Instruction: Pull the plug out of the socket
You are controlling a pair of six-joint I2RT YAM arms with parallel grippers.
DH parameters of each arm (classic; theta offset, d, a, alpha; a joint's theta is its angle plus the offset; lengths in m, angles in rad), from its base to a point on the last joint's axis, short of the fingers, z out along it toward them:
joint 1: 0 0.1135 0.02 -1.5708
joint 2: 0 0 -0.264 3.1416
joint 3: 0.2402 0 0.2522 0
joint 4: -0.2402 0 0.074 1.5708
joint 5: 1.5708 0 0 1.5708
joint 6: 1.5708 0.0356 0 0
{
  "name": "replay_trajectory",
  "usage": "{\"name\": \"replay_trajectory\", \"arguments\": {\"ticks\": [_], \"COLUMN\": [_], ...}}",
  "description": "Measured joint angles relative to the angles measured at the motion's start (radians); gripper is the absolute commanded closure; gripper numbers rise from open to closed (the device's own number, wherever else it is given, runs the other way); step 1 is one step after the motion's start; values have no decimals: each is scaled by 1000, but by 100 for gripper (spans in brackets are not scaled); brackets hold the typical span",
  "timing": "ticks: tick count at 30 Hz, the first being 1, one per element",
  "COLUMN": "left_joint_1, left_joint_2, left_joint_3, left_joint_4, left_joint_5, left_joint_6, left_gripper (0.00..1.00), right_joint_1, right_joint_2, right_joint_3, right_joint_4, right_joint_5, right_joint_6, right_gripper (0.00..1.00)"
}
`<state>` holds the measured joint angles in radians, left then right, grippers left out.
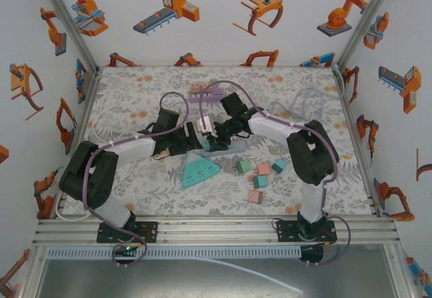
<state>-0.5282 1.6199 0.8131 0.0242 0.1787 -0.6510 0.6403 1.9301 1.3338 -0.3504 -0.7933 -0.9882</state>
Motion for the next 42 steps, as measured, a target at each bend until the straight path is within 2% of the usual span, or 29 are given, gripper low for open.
{"name": "replay_trajectory", "arguments": {"ticks": [8, 18, 23, 29, 42], "left_joint_1": [-3, -16, -18, -18, -32], "left_joint_2": [41, 86, 94, 86, 69], "left_joint_3": [31, 107, 123, 97, 41], "left_joint_4": [0, -90, -114, -83, 10], "left_joint_5": [12, 37, 38, 38, 2], "left_joint_6": [20, 65, 69, 62, 16], "left_gripper": [47, 53, 54, 55, 58], "right_joint_1": [-3, -2, -3, 1, 3], "right_joint_2": [12, 20, 36, 37, 33], "right_joint_3": [14, 17, 45, 55, 65], "right_joint_4": [-3, -2, -27, -40, -25], "right_joint_5": [1, 8, 1, 10, 44], "right_joint_6": [-8, -8, 4, 14, 166], "right_gripper": [63, 66, 91, 100, 100]}}
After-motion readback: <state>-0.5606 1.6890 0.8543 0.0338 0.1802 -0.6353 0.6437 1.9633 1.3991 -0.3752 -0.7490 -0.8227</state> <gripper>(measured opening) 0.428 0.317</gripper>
